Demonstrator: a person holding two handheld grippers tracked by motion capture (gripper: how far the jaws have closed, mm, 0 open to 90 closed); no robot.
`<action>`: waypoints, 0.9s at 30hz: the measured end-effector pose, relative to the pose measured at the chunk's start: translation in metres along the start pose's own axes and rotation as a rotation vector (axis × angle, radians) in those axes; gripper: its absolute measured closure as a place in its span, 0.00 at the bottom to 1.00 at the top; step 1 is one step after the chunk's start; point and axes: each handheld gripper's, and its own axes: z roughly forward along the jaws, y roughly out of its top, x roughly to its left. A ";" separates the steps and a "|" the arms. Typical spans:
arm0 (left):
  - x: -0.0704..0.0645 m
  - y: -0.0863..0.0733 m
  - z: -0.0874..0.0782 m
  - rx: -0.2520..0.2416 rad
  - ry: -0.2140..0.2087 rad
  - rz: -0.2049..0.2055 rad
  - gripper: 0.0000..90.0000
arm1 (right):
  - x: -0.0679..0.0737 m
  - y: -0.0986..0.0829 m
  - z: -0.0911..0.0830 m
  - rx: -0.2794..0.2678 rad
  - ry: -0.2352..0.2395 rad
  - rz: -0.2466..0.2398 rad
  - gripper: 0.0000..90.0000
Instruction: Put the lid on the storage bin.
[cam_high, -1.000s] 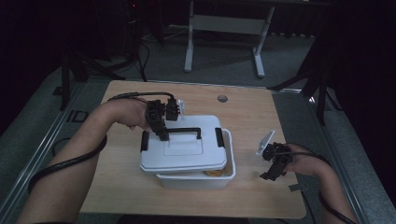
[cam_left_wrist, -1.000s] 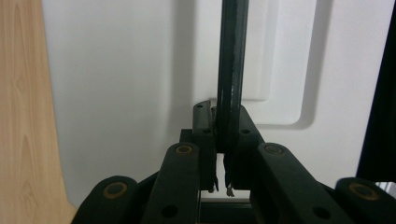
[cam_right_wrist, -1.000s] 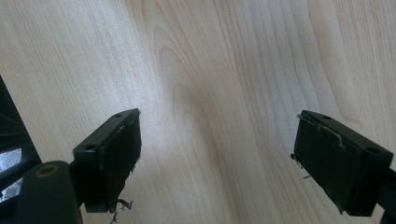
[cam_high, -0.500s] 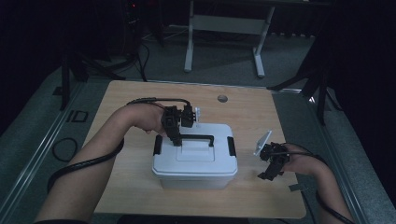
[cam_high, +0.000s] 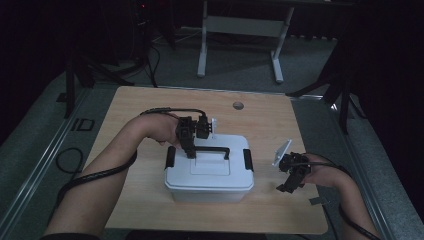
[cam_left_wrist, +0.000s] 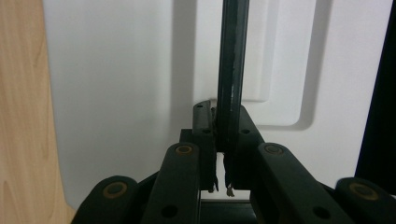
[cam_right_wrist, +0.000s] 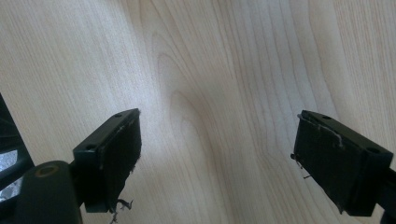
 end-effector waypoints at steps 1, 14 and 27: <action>0.000 0.001 0.001 0.004 0.004 0.008 0.93 | 0.000 0.000 0.000 -0.001 -0.001 -0.002 0.16; 0.004 -0.004 0.007 -0.013 -0.022 -0.006 0.92 | 0.001 0.002 0.004 -0.003 0.007 -0.008 0.16; 0.007 -0.008 0.004 -0.108 0.057 -0.073 0.28 | 0.001 0.002 0.004 -0.001 0.007 -0.005 0.16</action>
